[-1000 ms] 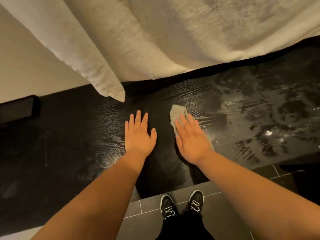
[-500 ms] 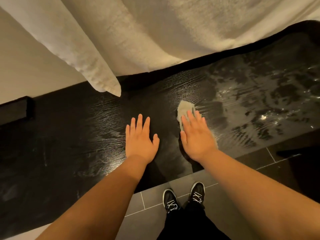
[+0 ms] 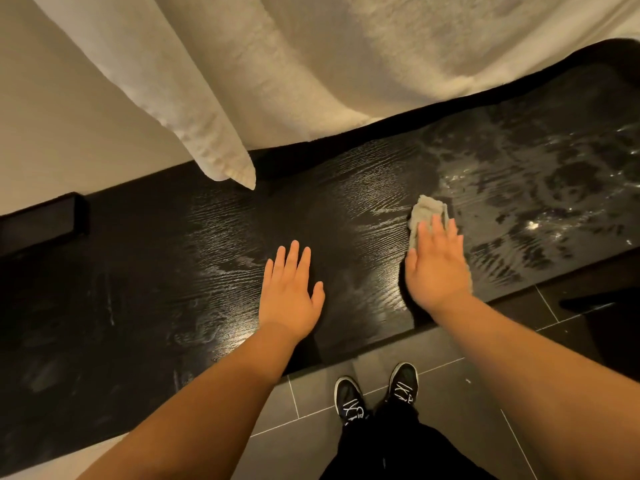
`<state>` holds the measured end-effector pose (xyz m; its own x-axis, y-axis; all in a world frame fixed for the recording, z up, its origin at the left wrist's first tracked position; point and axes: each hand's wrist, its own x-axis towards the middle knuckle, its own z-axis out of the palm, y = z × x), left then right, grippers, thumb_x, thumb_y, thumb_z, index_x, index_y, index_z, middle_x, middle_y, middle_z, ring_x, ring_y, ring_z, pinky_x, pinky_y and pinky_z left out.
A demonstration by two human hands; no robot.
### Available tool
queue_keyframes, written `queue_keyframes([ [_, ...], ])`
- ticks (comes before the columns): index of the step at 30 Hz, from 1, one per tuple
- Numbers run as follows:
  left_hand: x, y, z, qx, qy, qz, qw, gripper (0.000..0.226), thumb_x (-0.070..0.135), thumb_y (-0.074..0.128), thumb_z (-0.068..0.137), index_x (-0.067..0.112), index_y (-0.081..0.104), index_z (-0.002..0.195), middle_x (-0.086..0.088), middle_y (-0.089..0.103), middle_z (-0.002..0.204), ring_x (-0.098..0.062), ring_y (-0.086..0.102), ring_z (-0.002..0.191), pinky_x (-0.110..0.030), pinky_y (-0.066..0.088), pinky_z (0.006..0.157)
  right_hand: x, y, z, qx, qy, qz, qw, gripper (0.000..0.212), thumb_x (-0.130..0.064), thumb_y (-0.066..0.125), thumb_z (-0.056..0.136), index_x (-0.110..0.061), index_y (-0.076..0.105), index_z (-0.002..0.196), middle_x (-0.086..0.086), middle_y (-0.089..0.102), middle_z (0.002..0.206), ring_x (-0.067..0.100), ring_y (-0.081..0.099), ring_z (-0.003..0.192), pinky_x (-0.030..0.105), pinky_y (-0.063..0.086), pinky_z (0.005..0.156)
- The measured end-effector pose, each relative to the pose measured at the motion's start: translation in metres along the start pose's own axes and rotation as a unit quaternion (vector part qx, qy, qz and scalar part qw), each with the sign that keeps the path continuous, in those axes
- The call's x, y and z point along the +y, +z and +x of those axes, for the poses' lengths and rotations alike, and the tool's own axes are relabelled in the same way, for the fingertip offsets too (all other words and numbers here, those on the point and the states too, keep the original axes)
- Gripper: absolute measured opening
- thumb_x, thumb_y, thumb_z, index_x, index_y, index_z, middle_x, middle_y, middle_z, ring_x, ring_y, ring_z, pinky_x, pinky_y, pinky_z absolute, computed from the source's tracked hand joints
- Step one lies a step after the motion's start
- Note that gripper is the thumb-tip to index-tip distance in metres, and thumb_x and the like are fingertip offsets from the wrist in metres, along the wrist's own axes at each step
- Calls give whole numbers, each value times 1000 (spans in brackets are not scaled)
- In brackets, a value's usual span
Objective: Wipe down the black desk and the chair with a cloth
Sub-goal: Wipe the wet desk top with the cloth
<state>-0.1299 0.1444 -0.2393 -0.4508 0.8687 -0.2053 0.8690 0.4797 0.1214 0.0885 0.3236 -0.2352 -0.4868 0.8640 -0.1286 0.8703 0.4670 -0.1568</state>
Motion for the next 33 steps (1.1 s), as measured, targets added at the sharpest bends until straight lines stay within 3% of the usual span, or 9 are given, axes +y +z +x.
queue_keyframes([
  [5, 1, 3, 0, 11, -6, -10, 1000, 73, 51, 35, 101, 21, 21, 166, -6, 10, 175, -30, 5, 161, -49, 8, 131, -89, 25, -69, -62, -159, -23, 985, 69, -40, 19, 103, -11, -1, 162, 18, -7, 169, 40, -12, 155, 53, 0, 126],
  [8, -1, 5, -1, 16, -2, -11, 1000, 72, 52, 34, 102, 22, 21, 166, -5, 10, 175, -29, 4, 162, -48, 8, 131, -72, 24, -69, -58, -239, -9, 969, 66, -39, 30, 102, -12, 20, 162, 12, 10, 170, 35, 0, 157, 52, 7, 127],
  [11, -2, 6, 0, 18, -2, -6, 1000, 73, 54, 29, 101, 23, 21, 166, -5, 11, 175, -29, 5, 161, -49, 10, 131, -13, 16, -51, -45, -178, -23, 983, 67, -40, 33, 97, -12, 35, 158, 10, 24, 167, 35, 12, 156, 54, 15, 125],
  [14, 0, 5, -1, 24, -4, -8, 1000, 72, 53, 30, 101, 22, 21, 166, -5, 11, 175, -29, 6, 161, -49, 10, 131, 34, 0, -37, -38, -68, -28, 997, 67, -42, 28, 98, -14, 28, 159, 10, 22, 168, 35, 9, 156, 54, 14, 126],
  [18, 2, 5, -1, 25, -14, -6, 1000, 72, 52, 33, 101, 22, 22, 166, -5, 12, 175, -29, 6, 161, -49, 10, 131, 4, 5, -45, -5, 19, -9, 1000, 68, -40, 26, 97, -8, 31, 157, 20, 23, 165, 42, 12, 154, 55, 12, 126],
  [23, 4, 6, -1, 29, -24, -12, 999, 72, 50, 37, 100, 23, 23, 166, -4, 11, 175, -27, 5, 162, -48, 9, 131, -85, 23, -91, -79, -147, -24, 986, 71, -43, 16, 102, -10, -2, 162, 19, -12, 168, 40, -18, 153, 55, 0, 125],
  [26, 5, 6, 0, 32, -25, -15, 999, 71, 49, 41, 101, 23, 25, 165, -4, 12, 175, -27, 6, 162, -48, 9, 131, -70, 17, -83, -84, -229, -26, 969, 70, -41, 25, 100, -11, 16, 162, 13, 5, 170, 35, -2, 157, 51, 4, 127],
  [29, 8, 6, 0, 30, -37, -13, 999, 71, 49, 40, 101, 24, 25, 165, -3, 13, 175, -28, 7, 161, -48, 11, 131, -13, 10, -57, -65, -183, -32, 980, 68, -40, 29, 97, -10, 31, 158, 13, 24, 167, 38, 14, 155, 55, 18, 125],
  [33, 20, 5, 0, 33, -76, -22, 996, 69, 47, 41, 102, 23, 25, 165, -3, 12, 175, -29, 7, 161, -51, 11, 131, 65, -13, -24, -45, -69, -19, 996, 68, -43, 20, 98, -13, 26, 159, 12, 18, 168, 35, 9, 156, 53, 12, 126],
])
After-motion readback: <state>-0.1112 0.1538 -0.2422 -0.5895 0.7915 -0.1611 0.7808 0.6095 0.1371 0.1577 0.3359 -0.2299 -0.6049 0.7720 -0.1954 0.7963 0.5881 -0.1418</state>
